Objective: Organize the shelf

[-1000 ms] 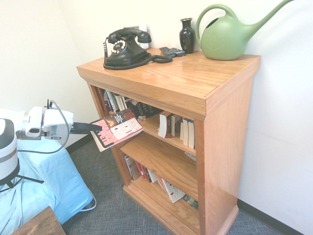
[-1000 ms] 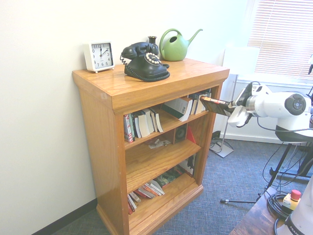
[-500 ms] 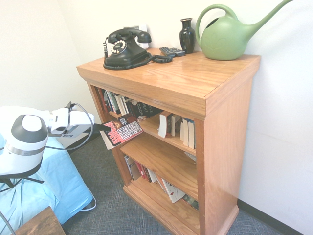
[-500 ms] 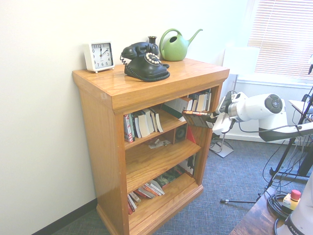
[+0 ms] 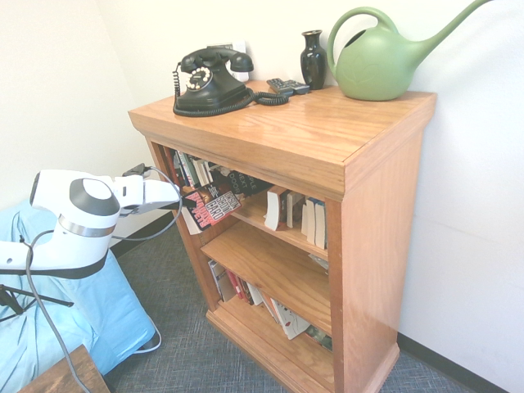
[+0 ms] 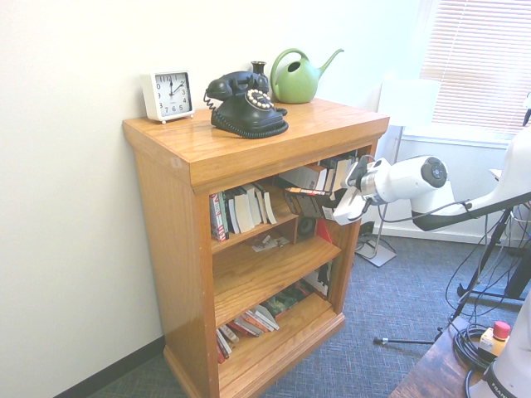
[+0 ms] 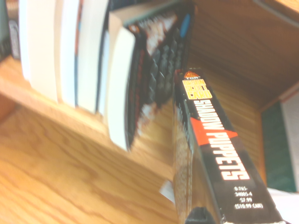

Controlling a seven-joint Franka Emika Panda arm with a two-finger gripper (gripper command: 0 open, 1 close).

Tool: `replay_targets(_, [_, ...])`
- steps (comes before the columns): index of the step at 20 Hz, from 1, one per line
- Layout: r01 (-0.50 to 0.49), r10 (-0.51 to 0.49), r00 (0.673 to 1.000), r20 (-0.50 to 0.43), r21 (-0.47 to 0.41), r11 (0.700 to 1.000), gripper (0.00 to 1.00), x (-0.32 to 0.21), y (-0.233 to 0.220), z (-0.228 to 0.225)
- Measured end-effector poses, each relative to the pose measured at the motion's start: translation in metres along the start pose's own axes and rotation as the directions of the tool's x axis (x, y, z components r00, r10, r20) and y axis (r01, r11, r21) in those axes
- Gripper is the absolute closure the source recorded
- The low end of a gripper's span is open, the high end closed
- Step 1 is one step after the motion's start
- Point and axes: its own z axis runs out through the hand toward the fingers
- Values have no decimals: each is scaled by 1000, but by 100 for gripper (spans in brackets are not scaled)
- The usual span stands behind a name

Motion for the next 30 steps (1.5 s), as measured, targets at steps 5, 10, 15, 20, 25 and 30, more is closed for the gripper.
replay_targets(5, [-77,76,997,22,52,996,100,10,-3,25])
replay_targets(10, [-136,132,990,43,90,987,100,22,3,53])
replay_targets(15, [-223,217,974,61,121,967,100,34,1,82])
replay_targets(20, [-284,272,958,91,156,946,100,31,7,116])
replay_targets(25, [-290,275,956,103,172,941,100,26,-7,138])
replay_targets(30, [-272,260,961,94,159,949,0,29,-15,145])
